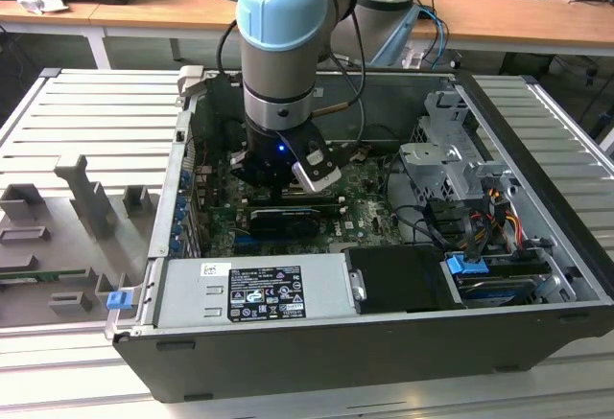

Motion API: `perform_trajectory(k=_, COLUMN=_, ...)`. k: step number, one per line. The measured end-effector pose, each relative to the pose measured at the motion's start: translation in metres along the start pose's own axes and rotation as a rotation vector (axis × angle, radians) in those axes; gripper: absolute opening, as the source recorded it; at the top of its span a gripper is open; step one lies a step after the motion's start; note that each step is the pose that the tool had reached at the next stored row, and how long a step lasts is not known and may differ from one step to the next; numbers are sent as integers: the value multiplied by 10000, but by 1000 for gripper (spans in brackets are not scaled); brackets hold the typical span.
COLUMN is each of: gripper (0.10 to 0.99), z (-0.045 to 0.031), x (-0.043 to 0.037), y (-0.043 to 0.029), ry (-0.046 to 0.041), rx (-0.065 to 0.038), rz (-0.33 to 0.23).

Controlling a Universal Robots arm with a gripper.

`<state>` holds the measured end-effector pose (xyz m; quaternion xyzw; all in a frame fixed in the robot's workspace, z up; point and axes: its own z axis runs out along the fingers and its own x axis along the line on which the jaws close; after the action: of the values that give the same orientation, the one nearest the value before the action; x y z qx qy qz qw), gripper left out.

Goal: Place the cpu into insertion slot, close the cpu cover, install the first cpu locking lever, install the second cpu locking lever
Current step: 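Install the second cpu locking lever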

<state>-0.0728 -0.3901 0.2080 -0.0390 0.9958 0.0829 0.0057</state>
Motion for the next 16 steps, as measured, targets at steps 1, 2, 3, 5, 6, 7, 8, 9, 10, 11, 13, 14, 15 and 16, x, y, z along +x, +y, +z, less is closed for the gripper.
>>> perform_trajectory(k=1, gripper=106, z=10, x=4, y=-2, ry=-10, rx=-116, rz=-2)
perform_trajectory(k=2, gripper=106, z=23, x=9, y=-6, ry=-20, rx=-201, rz=-5)
perform_trajectory(k=3, gripper=106, z=29, x=14, y=-9, ry=-24, rx=-227, rz=-8)
perform_trajectory(k=5, gripper=106, z=36, x=25, y=-12, ry=-31, rx=-262, rz=-16)
perform_trajectory(k=6, gripper=106, z=41, x=29, y=-13, ry=-37, rx=-277, rz=-22)
perform_trajectory(k=7, gripper=106, z=54, x=39, y=-17, ry=-48, rx=-304, rz=-34)
perform_trajectory(k=8, gripper=106, z=59, x=47, y=-19, ry=-55, rx=-332, rz=-43)
perform_trajectory(k=9, gripper=106, z=66, x=59, y=-18, ry=-69, rx=-416, rz=-56)
perform_trajectory(k=10, gripper=106, z=74, x=69, y=-18, ry=-86, rx=-530, rz=-77)
perform_trajectory(k=11, gripper=106, z=76, x=73, y=-18, ry=-92, rx=-575, rz=-86)
perform_trajectory(k=13, gripper=106, z=90, x=82, y=-19, ry=-102, rx=-634, rz=-106)
perform_trajectory(k=14, gripper=106, z=103, x=84, y=-22, ry=-99, rx=-641, rz=-120)
perform_trajectory(k=15, gripper=106, z=116, x=87, y=-24, ry=-101, rx=-660, rz=-124)
perform_trajectory(k=16, gripper=106, z=123, x=87, y=-25, ry=-101, rx=-665, rz=-126)
